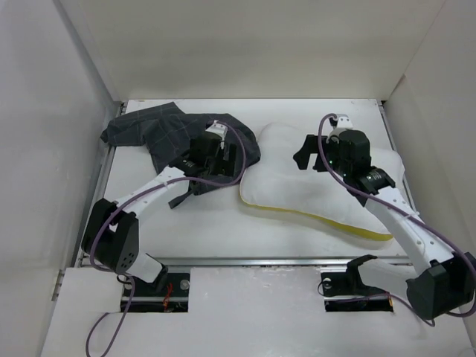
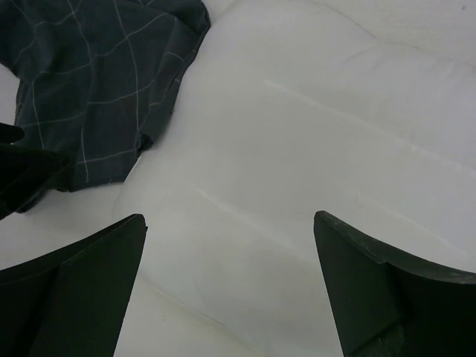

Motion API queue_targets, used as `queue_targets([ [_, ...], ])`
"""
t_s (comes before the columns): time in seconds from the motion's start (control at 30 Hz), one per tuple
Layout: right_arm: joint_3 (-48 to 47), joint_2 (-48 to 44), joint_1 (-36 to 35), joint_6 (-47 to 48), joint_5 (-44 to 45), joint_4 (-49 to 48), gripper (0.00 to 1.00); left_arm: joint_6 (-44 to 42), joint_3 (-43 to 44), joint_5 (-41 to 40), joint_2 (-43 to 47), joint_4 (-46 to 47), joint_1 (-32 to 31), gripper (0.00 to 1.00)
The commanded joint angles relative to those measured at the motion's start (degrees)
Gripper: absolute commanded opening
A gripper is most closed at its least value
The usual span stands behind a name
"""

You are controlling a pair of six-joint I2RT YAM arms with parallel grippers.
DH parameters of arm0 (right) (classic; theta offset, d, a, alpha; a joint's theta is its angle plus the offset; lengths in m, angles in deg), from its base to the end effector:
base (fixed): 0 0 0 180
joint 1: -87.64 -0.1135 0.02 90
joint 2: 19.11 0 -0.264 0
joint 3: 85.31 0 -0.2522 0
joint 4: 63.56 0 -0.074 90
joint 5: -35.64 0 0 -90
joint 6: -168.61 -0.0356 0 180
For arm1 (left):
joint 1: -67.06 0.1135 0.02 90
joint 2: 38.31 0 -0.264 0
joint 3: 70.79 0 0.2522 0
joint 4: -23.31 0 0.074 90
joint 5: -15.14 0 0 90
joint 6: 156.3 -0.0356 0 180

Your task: Put the pillow into the pillowcase

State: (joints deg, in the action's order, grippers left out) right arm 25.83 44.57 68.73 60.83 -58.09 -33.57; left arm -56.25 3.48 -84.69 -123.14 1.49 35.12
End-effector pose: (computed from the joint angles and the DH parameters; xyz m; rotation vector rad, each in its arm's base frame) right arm 0.2391 0.0844 0.3269 -0.0624 2.0338 0.4723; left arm 0.2886 -0.1727 0.2718 0.3061 2.1148 -0.2492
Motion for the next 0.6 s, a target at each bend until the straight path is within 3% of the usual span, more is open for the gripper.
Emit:
queue_targets([
  [0.0,0.7,-0.7,-1.6,0.1,-2.5,-1.8,1.0,3.1,-2.2,-2.6,3.5,0.2,-0.4,0.99],
  [0.17,2.5,-1.3,-8.1,1.4,6.3,1.9,1.0,4.5,-2.5,-6.9,-0.1,-1.4,-0.9,0.99],
  [0.3,0.6,6.8,-10.4,3.3,10.8,8.2,1.0,4.5,2.5,-16.3,-8.1,-5.3,-0.9,0.99],
  [0.57,-0.9,19.1,-11.5,-4.2,18.9,13.9,1.0,2.7,8.7,-18.0,-18.9,-6.6,-0.9,0.99],
])
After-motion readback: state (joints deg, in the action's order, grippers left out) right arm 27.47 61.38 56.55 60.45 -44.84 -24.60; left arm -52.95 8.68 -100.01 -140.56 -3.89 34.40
